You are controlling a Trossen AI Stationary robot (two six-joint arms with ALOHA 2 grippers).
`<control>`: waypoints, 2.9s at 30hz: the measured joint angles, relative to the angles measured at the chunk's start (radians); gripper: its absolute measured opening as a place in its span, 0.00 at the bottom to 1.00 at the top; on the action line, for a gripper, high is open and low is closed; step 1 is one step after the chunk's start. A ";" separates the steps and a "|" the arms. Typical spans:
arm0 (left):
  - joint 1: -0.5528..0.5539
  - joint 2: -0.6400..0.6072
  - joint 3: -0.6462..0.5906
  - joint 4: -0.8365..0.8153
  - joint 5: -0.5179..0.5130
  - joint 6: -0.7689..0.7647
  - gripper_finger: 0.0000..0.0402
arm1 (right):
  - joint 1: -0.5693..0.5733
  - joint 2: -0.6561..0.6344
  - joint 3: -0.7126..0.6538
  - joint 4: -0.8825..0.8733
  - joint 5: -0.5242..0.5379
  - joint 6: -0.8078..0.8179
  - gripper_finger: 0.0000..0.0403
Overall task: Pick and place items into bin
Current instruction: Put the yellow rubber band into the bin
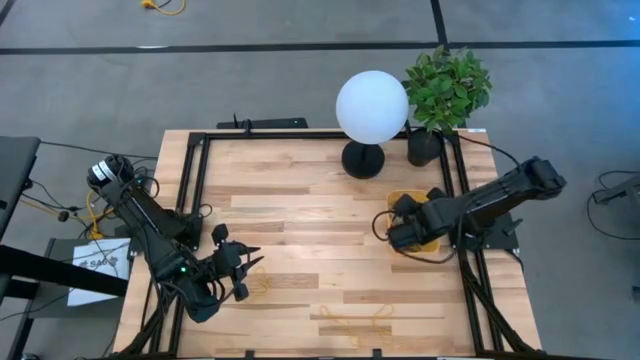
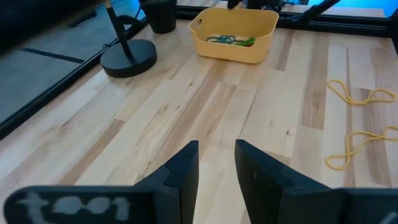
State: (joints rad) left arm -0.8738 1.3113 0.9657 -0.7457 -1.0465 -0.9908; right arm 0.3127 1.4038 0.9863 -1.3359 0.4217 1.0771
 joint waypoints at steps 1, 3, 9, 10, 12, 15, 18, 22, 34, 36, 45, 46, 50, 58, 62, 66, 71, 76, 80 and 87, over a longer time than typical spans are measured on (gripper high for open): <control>0.000 0.000 0.000 0.000 0.003 0.000 0.24 | -0.016 -0.007 -0.036 0.030 -0.037 -0.024 0.00; 0.000 0.000 0.000 0.001 0.004 0.000 0.24 | -0.050 -0.023 -0.104 0.121 -0.088 -0.094 0.00; 0.000 0.000 0.000 0.002 0.004 -0.001 0.24 | -0.147 -0.069 -0.227 0.274 -0.109 -0.170 0.01; 0.000 0.000 0.000 0.002 0.004 -0.001 0.24 | -0.161 -0.070 -0.229 0.268 -0.111 -0.159 0.02; 0.000 0.000 0.000 0.002 0.002 0.000 0.24 | -0.184 -0.070 -0.228 0.260 -0.120 -0.146 0.04; 0.000 0.000 0.000 0.001 -0.001 0.000 0.24 | -0.208 -0.070 -0.228 0.259 -0.136 -0.152 0.09; 0.000 0.000 0.000 0.001 -0.002 0.000 0.24 | -0.220 -0.070 -0.228 0.259 -0.150 -0.159 0.15; 0.000 0.000 0.000 0.001 -0.002 0.000 0.24 | -0.222 -0.070 -0.205 0.258 -0.217 -0.140 0.21; 0.000 0.000 0.000 0.001 -0.007 0.000 0.24 | -0.019 -0.070 0.042 0.496 -0.234 -0.201 0.23; 0.000 0.000 0.000 0.000 -0.007 0.000 0.24 | 0.027 -0.069 0.045 0.620 -0.237 -0.256 0.23; 0.000 0.000 -0.001 0.002 -0.007 0.000 0.24 | 0.202 0.111 0.039 1.184 -0.266 -0.747 0.23; 0.000 0.000 -0.001 0.003 -0.008 0.000 0.24 | 0.204 0.143 0.039 1.245 -0.266 -0.793 0.23; 0.000 0.000 -0.001 0.004 -0.017 -0.010 0.24 | 0.178 0.289 0.037 1.540 -0.260 -0.924 0.23; 0.000 0.007 -0.001 0.003 0.082 -0.064 0.24 | 0.075 0.542 0.140 1.750 -0.304 -1.015 0.23; -0.001 0.085 -0.001 0.004 0.211 -0.116 0.24 | 0.050 0.567 0.213 1.619 -0.352 -0.949 0.23; -0.001 0.220 -0.001 0.017 0.345 -0.210 0.24 | 0.042 0.552 0.250 1.511 -0.354 -0.896 0.23; -0.001 0.370 -0.001 0.117 0.399 -0.298 0.24 | 0.038 0.533 0.262 1.500 -0.353 -0.893 0.23; 0.005 0.444 -0.001 0.230 0.501 -0.322 0.24 | 0.038 0.534 0.261 1.499 -0.352 -0.893 0.23; 0.008 0.458 -0.001 0.248 0.523 -0.350 0.24 | 0.038 0.534 0.261 1.493 -0.352 -0.893 0.23; 0.018 0.458 -0.001 0.204 0.451 -0.346 0.24 | 0.039 0.534 0.261 1.494 -0.349 -0.892 0.23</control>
State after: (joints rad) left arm -0.8559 1.7695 0.9646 -0.5421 -0.5957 -1.3369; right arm 0.3515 1.9377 1.2476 0.1584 0.0723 0.1856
